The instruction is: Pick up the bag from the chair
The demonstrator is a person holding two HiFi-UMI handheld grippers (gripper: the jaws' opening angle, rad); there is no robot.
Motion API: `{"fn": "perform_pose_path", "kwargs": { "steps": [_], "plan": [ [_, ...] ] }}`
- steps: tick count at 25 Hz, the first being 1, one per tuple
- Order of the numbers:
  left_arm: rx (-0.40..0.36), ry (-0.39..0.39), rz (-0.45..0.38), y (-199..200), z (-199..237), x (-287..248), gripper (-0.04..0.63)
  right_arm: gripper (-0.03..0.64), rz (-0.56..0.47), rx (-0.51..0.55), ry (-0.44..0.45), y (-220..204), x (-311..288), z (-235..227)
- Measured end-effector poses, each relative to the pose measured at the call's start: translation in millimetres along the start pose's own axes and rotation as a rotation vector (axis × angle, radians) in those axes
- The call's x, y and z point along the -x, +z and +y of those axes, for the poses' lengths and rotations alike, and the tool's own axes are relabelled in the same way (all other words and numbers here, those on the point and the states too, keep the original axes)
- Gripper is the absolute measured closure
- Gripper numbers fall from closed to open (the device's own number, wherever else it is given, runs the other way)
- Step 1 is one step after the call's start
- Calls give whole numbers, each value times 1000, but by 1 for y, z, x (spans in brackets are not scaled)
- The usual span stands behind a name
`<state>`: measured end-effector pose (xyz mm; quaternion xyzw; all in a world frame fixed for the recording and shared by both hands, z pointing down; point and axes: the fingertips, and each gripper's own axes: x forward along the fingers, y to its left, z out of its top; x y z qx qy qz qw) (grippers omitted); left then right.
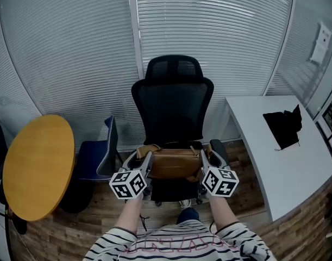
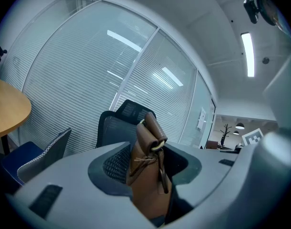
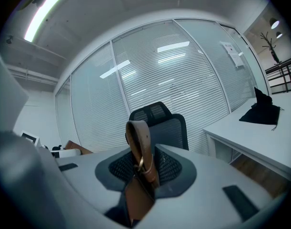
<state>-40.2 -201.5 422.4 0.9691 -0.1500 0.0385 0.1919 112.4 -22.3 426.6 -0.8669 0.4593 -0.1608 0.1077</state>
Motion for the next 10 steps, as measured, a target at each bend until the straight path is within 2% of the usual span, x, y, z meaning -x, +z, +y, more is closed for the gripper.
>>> {"fn": "perform_pose_path", "kwargs": {
  "steps": [10],
  "plan": [
    [8,-2,10,-5,-1,-6,393,499,7,-3,-13,-2,-1,-6]
  ]
}}
